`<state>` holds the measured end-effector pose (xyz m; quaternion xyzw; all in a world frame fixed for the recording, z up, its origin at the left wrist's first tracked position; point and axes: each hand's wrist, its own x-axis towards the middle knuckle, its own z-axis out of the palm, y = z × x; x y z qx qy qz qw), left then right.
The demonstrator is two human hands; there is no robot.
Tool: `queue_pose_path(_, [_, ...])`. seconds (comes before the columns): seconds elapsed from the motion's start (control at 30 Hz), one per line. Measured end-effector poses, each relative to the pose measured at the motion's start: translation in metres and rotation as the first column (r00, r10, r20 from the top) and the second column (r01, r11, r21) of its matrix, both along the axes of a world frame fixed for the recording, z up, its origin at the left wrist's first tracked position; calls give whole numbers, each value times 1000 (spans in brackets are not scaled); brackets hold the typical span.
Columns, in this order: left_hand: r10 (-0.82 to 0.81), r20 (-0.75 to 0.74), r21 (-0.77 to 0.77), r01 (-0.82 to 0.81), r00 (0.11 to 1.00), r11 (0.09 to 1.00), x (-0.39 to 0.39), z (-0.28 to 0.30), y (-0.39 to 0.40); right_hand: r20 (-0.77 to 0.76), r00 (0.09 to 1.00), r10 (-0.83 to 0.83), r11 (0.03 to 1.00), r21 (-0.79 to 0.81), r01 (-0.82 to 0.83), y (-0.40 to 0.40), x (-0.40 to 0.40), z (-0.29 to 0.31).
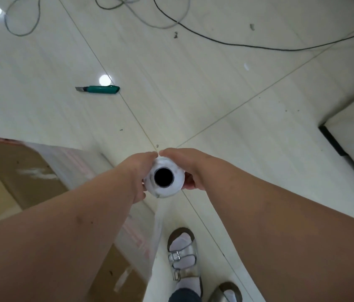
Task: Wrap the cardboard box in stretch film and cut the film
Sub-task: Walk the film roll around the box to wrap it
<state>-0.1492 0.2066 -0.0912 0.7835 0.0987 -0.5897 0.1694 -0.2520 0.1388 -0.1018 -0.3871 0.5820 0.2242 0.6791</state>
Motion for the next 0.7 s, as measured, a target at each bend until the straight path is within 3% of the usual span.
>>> queue_pose_path(0.2, [49, 78, -148, -37, 996, 988, 40, 14, -32, -19, 998, -66, 998, 21, 66, -17, 35, -2])
queue_pose_path(0.33, [179, 204, -170, -145, 963, 975, 62, -7, -27, -95, 995, 5, 999, -45, -9, -35, 50, -7])
queue_pose_path(0.43, [306, 86, -44, -303, 948, 952, 65, -14, -16, -100, 994, 42, 998, -45, -46, -42, 63, -10])
queue_pose_path(0.53, [312, -66, -5, -313, 948, 950, 64, -12, -15, -24, 990, 141, 990, -23, -141, -43, 77, -14])
queue_pose_path(0.7, [413, 3, -17, -413, 911, 911, 67, -2, -39, 12, 981, 196, 980, 26, -196, -56, 90, -12])
